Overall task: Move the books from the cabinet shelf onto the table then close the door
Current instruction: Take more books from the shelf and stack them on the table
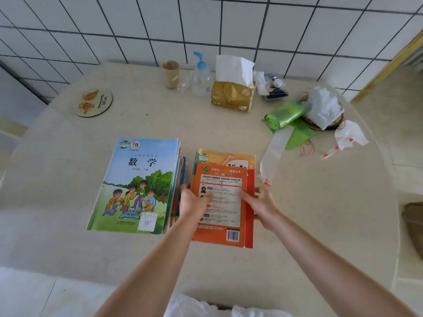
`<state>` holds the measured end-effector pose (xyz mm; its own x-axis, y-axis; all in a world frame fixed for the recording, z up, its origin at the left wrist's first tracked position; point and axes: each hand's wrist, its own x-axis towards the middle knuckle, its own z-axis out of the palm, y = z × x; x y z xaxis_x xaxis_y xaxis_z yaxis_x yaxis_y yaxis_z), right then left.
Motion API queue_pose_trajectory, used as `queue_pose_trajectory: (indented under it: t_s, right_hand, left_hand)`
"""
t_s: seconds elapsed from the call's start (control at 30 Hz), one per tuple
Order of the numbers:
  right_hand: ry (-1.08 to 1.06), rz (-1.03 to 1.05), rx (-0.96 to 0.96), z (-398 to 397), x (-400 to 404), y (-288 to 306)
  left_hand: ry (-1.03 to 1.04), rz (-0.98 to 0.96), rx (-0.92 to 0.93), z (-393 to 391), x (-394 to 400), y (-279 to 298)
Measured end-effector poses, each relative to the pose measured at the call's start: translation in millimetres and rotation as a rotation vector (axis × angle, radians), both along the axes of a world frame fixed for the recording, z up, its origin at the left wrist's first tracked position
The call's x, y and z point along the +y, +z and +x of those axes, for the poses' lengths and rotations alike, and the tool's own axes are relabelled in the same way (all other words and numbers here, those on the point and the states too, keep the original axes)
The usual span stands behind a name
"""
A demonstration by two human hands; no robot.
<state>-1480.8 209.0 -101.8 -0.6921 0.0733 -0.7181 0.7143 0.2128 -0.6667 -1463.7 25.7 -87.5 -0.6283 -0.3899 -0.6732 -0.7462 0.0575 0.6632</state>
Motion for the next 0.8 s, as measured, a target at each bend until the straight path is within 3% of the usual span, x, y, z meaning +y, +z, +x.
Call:
queue_pose_trajectory:
  t_s: [0.27, 0.8]
  right_hand:
    - [0.087, 0.134, 0.016, -15, -4, -10]
    - [0.196, 0.253, 0.073, -14, -14, -11]
  left_hand:
    - [-0.054, -0.050, -0.087, -12, 8, -14]
    - [-0.181, -0.167, -0.054, -9, 2, -25]
